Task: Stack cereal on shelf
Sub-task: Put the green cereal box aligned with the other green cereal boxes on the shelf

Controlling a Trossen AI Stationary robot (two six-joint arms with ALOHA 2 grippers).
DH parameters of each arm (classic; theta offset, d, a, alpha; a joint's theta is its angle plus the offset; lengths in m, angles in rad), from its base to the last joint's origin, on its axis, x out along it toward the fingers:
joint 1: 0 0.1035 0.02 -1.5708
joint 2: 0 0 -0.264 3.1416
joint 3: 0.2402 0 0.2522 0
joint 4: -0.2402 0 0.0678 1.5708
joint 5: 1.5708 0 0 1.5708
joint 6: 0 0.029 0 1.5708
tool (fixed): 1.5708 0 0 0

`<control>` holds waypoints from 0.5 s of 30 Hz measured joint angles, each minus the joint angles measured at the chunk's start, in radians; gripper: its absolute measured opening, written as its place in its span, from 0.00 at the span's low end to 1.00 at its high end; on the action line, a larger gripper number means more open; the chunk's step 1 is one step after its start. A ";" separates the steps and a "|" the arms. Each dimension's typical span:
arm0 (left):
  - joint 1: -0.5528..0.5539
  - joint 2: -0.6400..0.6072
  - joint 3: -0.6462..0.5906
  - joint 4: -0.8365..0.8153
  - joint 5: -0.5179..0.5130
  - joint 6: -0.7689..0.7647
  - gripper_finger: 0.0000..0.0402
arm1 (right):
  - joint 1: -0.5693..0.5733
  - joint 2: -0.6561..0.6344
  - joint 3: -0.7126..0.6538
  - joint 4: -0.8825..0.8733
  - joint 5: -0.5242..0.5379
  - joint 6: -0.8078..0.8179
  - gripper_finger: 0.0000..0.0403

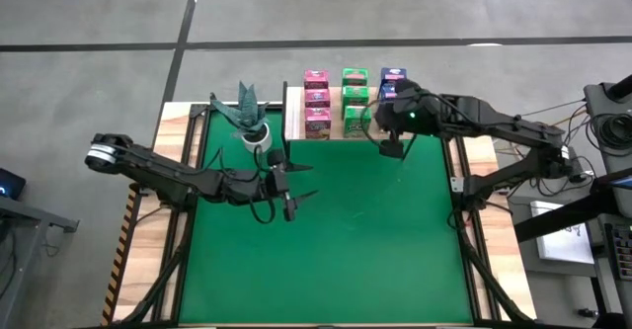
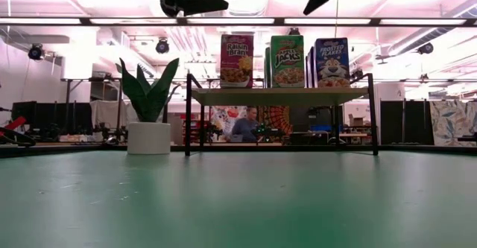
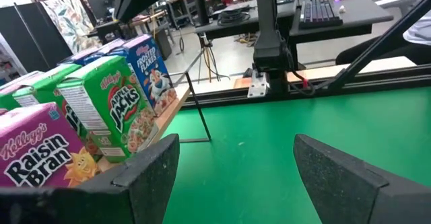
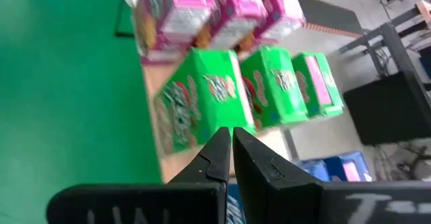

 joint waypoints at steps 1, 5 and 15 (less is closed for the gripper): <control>0.000 -0.002 0.000 -0.001 0.000 -0.001 0.68 | -0.012 0.004 0.003 -0.009 0.000 -0.014 0.02; 0.000 -0.003 0.000 -0.011 0.000 -0.003 0.68 | -0.054 0.018 -0.001 -0.019 0.000 -0.045 0.02; 0.000 -0.003 0.000 -0.019 0.000 -0.004 0.68 | -0.073 0.071 -0.021 -0.020 0.001 -0.097 0.02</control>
